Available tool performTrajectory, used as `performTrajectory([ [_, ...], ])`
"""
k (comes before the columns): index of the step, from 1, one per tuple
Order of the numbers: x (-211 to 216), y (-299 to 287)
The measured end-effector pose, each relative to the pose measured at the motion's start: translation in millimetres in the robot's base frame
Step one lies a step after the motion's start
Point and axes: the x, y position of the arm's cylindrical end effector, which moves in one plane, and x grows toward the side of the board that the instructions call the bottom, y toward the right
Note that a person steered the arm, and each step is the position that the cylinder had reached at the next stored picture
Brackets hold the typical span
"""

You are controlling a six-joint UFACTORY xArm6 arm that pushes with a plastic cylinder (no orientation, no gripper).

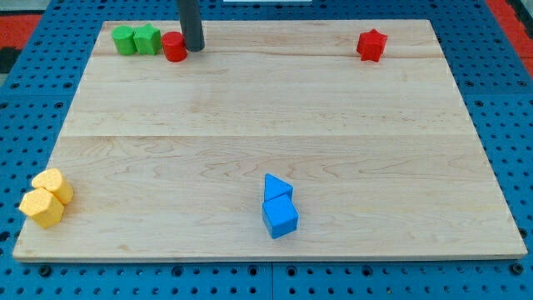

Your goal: Push the red star towards the center left of the board

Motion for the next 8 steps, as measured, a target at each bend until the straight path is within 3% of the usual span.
performTrajectory([
  [2,-11,9],
  [4,-14,234],
  [5,-53,297],
  [6,-43,352],
  [8,-20,364],
])
